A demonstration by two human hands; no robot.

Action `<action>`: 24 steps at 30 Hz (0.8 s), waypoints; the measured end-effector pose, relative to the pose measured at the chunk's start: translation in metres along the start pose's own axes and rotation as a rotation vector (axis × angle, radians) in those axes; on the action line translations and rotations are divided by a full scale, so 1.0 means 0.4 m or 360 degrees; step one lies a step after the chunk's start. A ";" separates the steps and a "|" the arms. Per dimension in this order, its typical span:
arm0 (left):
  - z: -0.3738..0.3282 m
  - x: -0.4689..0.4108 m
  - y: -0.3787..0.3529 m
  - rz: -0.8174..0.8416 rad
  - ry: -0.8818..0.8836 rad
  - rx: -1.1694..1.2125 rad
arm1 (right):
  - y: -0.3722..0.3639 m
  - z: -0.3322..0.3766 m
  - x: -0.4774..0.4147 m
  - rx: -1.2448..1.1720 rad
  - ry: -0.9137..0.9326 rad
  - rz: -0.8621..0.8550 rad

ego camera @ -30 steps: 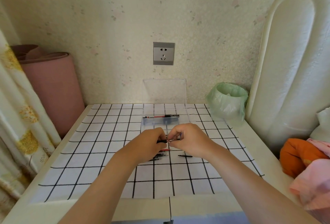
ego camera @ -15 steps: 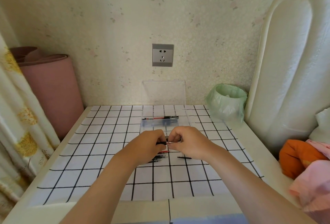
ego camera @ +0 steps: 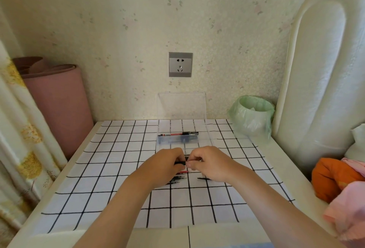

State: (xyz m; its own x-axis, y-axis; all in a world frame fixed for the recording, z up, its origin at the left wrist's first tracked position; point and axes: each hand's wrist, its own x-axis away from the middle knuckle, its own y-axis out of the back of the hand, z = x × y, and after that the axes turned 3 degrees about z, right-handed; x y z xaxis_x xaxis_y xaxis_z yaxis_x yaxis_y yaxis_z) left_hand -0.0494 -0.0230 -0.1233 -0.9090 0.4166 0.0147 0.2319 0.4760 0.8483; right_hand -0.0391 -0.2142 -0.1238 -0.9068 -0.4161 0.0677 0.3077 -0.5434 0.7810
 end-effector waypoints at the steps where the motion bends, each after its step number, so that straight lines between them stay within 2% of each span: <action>1: 0.001 0.001 0.000 0.0006 -0.0004 0.0002 | 0.000 -0.001 0.001 -0.0001 -0.0017 0.0035; 4: 0.002 0.003 0.000 0.0013 -0.0001 -0.0003 | 0.000 -0.001 0.004 0.0006 -0.0024 0.0058; 9: 0.001 0.001 0.000 -0.0011 0.0012 -0.0023 | 0.003 0.002 0.005 -0.0050 -0.0003 -0.0067; 24: 0.002 -0.002 -0.003 -0.0021 -0.0002 -0.0071 | 0.008 -0.002 0.002 -0.0001 -0.0010 0.0004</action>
State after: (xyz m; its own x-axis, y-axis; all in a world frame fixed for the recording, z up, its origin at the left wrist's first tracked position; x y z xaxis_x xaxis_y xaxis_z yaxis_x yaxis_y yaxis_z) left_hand -0.0485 -0.0234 -0.1249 -0.9113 0.4117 0.0026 0.2042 0.4466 0.8711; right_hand -0.0387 -0.2168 -0.1218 -0.9079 -0.4128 0.0736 0.3101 -0.5429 0.7804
